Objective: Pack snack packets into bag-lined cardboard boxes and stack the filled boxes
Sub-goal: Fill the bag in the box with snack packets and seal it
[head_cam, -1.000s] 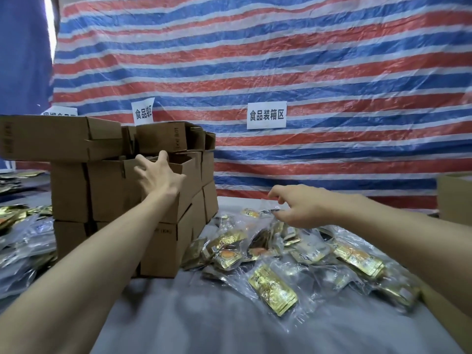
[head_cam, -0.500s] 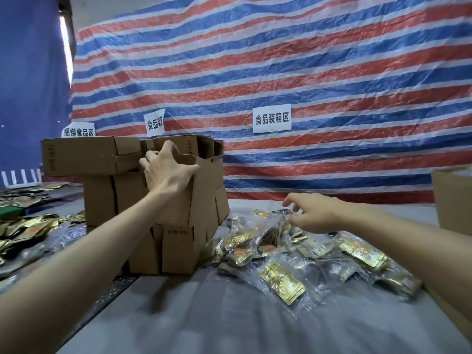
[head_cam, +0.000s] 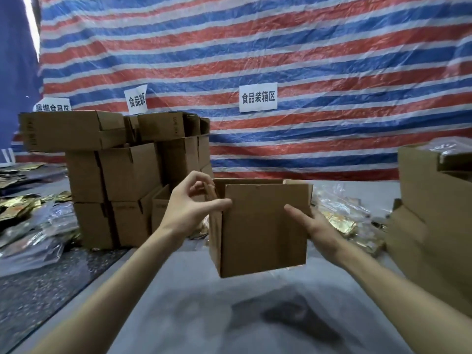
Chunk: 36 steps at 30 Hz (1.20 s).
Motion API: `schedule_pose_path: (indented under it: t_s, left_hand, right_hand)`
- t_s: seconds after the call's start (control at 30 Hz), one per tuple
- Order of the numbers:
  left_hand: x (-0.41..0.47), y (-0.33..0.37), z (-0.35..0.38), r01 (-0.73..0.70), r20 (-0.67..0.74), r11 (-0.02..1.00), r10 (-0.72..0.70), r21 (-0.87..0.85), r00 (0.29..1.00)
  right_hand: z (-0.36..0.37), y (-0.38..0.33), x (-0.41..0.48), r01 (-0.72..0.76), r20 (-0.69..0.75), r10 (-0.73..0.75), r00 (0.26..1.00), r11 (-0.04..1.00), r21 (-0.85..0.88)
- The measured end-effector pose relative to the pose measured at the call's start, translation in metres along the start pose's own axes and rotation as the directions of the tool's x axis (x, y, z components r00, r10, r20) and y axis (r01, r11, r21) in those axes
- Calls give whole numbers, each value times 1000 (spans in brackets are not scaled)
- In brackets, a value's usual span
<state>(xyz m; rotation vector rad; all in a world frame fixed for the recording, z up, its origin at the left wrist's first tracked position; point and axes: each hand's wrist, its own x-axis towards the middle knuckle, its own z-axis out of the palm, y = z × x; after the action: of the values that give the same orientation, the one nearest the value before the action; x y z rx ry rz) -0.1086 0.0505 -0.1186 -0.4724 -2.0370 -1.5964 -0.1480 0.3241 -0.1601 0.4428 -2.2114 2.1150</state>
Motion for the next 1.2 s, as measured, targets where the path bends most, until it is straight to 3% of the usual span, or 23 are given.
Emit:
schedule_pose_path:
  t_s: [0.13,0.23,0.33,0.4,0.47,0.53,0.57,0.67,0.77,0.83,0.9,1.2]
  left_hand:
    - [-37,-54,10,137,82,964,-121,-227,989]
    - [-64,-88,21,258,84,908,-244,-329,966]
    - [-99,-117,37,468,243,827,-407,-310,880]
    - [-113,-131,43,531,323,804,-444,-268,836]
    - [-116,-141,45,518,325,817,-433,-253,841]
    - [-115,-143,45,507,289,826,-437,-246,852]
    - [-115,-144,46,497,273,832,-433,-246,859]
    - [-116,-143,48,484,267,840,-422,-246,867]
    - [-116,-145,50,444,197,866,-405,-231,893]
    - [-116,-145,51,426,174,876,-395,-225,902]
    - [-116,-146,52,417,169,882,-387,-217,906]
    - [-118,-145,61,390,107,895,-375,-216,921]
  right_hand:
    - [-2,52,-33,-107,103,94,990,986,128]
    - [3,83,-51,-87,11,86,996,980,179]
    - [6,103,-63,-51,-50,57,997,992,115]
    - [8,112,-68,-33,-53,40,998,993,115]
    - [5,119,-67,-91,-45,111,993,942,324]
    - [-1,125,-56,-169,-80,263,961,794,584]
    - [-5,127,-47,-199,-126,348,929,757,623]
    - [-15,127,-24,-316,-279,476,834,826,466]
    - [-15,129,-10,-439,-377,422,824,897,45]
    - [-7,131,-6,-439,-444,288,849,851,-287]
    - [0,129,-5,-432,-439,222,870,774,-464]
    - [-8,139,0,-440,-464,263,846,837,-327]
